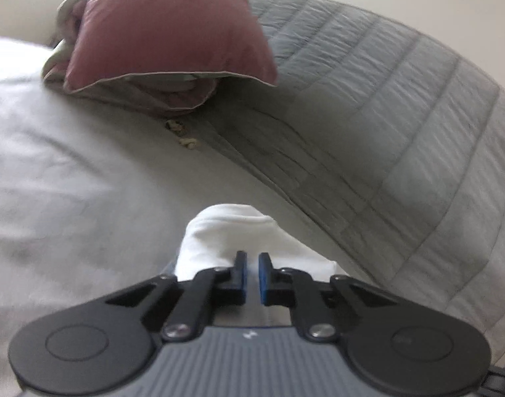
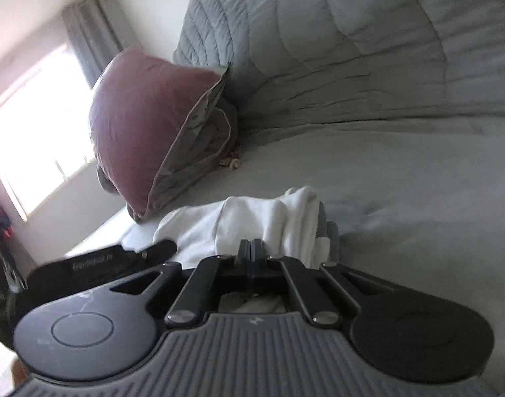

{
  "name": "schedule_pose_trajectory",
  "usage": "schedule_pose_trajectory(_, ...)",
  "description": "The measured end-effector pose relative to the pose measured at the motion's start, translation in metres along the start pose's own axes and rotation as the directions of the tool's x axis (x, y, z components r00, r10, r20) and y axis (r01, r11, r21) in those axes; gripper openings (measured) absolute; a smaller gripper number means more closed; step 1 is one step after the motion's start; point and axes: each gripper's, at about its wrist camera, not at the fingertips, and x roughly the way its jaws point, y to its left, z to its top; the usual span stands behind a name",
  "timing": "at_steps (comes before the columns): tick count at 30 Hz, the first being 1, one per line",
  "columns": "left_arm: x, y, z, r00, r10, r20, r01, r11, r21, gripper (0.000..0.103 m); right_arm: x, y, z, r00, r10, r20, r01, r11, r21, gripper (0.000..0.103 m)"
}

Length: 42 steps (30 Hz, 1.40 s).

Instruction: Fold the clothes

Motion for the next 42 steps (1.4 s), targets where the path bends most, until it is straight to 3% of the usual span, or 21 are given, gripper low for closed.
schedule_pose_trajectory(2,-0.015,-0.002,0.003,1.000,0.009,0.007,-0.008,1.000,-0.028,0.015,-0.006,-0.003,0.007,0.998,0.053,0.018,-0.054,0.998,0.035,0.002)
schedule_pose_trajectory(3,-0.025,-0.004,0.006,0.999,0.028,0.022,-0.027,0.999,-0.047,0.024,-0.011,-0.005,0.008,0.996,0.088,0.019,-0.089,0.994,0.064,0.013)
schedule_pose_trajectory(4,-0.036,-0.005,0.007,0.998,0.050,0.036,-0.048,0.997,-0.066,0.041,-0.015,-0.010,0.013,0.994,0.108,0.012,-0.108,0.990,0.090,0.015)
schedule_pose_trajectory(6,-0.057,-0.008,-0.001,0.990,0.127,0.064,-0.120,0.988,-0.100,0.055,-0.022,-0.019,0.024,0.989,0.146,-0.002,-0.144,0.979,0.141,0.017)
schedule_pose_trajectory(7,-0.067,-0.008,-0.005,0.984,0.166,0.069,-0.158,0.980,-0.118,0.056,-0.026,-0.024,0.029,0.986,0.166,-0.008,-0.162,0.973,0.166,0.020)
schedule_pose_trajectory(9,-0.078,-0.007,-0.012,0.975,0.222,0.019,-0.215,0.960,-0.182,0.057,-0.035,-0.015,0.027,0.990,0.130,-0.057,-0.124,0.986,0.108,0.049)
schedule_pose_trajectory(10,-0.081,-0.005,-0.017,0.976,0.217,-0.003,-0.212,0.953,-0.218,0.059,-0.040,-0.011,0.026,0.991,0.110,-0.082,-0.104,0.992,0.076,0.049)
schedule_pose_trajectory(15,-0.080,-0.008,-0.030,0.986,0.155,-0.055,-0.164,0.949,-0.268,0.065,-0.063,0.012,0.019,0.981,-0.001,-0.192,-0.016,0.996,-0.090,0.049)
schedule_pose_trajectory(20,-0.085,-0.011,-0.026,0.973,0.222,-0.059,-0.230,0.943,-0.241,0.066,-0.086,0.034,0.013,0.951,-0.129,-0.279,0.054,0.964,-0.261,0.049)
schedule_pose_trajectory(22,-0.089,-0.008,-0.023,0.964,0.261,-0.055,-0.266,0.934,-0.239,0.066,-0.082,0.044,0.001,0.937,-0.147,-0.315,0.037,0.943,-0.332,0.049)
schedule_pose_trajectory(26,-0.088,0.003,-0.025,0.960,0.261,-0.096,-0.278,0.927,-0.250,0.065,-0.073,0.046,-0.014,0.921,-0.186,-0.343,0.068,0.942,-0.328,0.049)
schedule_pose_trajectory(30,-0.082,0.010,-0.027,0.976,0.181,-0.120,-0.208,0.939,-0.273,0.065,-0.068,0.057,-0.026,0.938,-0.142,-0.316,0.040,0.951,-0.306,0.049)
schedule_pose_trajectory(34,-0.073,0.016,-0.036,0.987,0.080,-0.141,-0.123,0.935,-0.334,0.059,-0.060,0.070,-0.043,0.934,-0.251,-0.254,0.137,0.909,-0.394,0.035)
schedule_pose_trajectory(39,-0.067,0.001,-0.043,0.991,0.105,-0.078,-0.125,0.942,-0.313,0.051,-0.067,0.062,-0.036,0.940,-0.272,-0.206,0.174,0.902,-0.395,0.020)
schedule_pose_trajectory(42,-0.066,0.000,-0.043,0.993,0.108,-0.055,-0.119,0.944,-0.306,0.047,-0.061,0.062,-0.040,0.898,-0.406,-0.170,0.279,0.824,-0.493,0.004)
